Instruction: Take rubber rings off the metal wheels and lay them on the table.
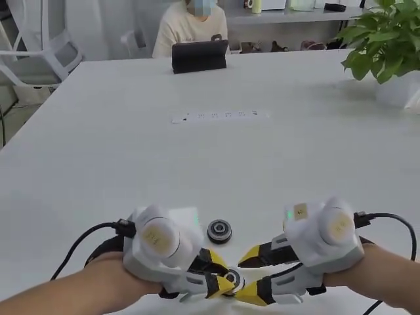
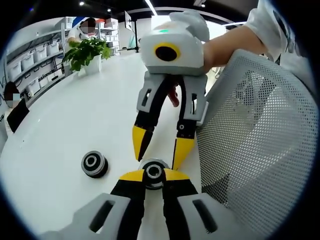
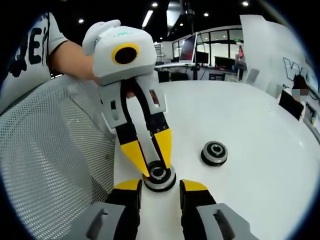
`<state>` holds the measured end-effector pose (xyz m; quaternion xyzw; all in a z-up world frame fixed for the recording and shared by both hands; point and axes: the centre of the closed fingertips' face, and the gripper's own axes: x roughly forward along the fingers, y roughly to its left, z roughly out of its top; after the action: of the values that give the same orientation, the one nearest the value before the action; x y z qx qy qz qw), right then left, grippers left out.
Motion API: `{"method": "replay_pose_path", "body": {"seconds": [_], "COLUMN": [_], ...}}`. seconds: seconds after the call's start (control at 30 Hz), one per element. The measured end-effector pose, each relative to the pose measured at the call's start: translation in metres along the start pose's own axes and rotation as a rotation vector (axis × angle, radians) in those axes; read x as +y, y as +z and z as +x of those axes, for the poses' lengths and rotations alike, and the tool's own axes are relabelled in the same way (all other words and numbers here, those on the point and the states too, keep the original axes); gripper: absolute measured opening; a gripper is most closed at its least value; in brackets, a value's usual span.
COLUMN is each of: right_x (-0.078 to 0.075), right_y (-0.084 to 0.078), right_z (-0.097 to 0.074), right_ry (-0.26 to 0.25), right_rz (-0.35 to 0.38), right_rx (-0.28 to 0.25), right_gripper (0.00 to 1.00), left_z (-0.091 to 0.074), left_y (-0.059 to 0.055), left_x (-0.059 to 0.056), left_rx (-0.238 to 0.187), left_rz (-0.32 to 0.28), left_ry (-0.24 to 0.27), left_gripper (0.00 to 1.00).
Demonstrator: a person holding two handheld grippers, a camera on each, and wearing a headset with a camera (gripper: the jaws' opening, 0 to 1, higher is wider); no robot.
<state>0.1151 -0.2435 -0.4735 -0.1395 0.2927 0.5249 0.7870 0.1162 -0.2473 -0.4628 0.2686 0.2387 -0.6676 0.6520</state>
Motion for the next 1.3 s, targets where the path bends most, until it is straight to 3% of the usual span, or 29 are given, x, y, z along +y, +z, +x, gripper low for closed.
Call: {"method": "replay_pose_path", "body": {"seconds": [1.3], "right_x": [0.0040], "right_y": [-0.0072], "right_z": [-0.0016], "right_ry": [0.009], "right_rz": [0.056], "right_rx": [-0.002], "right_gripper": [0.16], "left_z": [-0.0001], "left_y": [0.0002], "left_x": [0.0000], "left_rx": [-0.018], "left_rz": [0.005], "left_ry": [0.002], "left_gripper": [0.07]}}
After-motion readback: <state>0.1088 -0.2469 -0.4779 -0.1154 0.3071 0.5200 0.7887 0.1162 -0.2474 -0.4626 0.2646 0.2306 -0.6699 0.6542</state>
